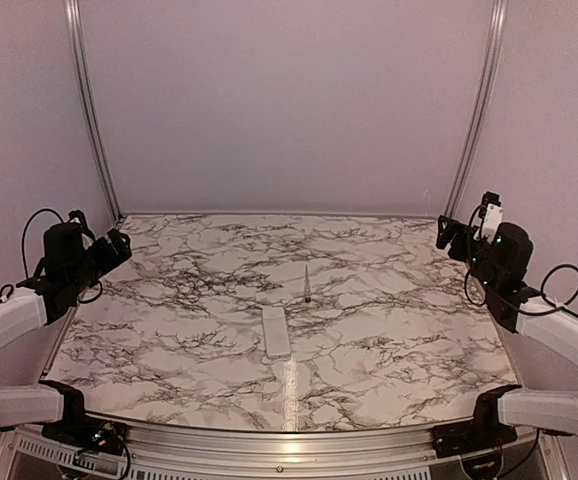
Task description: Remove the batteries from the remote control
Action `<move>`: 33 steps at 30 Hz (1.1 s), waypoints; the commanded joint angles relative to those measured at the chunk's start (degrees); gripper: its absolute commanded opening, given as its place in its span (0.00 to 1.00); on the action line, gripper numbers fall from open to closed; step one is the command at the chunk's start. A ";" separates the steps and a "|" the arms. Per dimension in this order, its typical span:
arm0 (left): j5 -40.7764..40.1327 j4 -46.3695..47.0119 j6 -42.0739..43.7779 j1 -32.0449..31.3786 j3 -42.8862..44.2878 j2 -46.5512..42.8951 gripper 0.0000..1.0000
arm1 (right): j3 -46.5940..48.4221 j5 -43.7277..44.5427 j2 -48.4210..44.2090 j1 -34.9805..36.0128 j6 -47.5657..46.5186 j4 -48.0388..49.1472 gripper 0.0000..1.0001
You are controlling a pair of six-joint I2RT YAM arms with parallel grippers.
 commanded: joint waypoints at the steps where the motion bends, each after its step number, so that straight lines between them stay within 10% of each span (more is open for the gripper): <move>1: -2.42 -1.22 1.75 -3.45 -0.92 0.14 0.99 | 1.93 -7.71 -0.40 -0.21 0.43 -0.02 0.99; 33: -3.17 8.97 3.45 -21.96 0.93 17.95 0.93 | 29.34 2.13 35.07 37.02 0.67 -28.55 0.98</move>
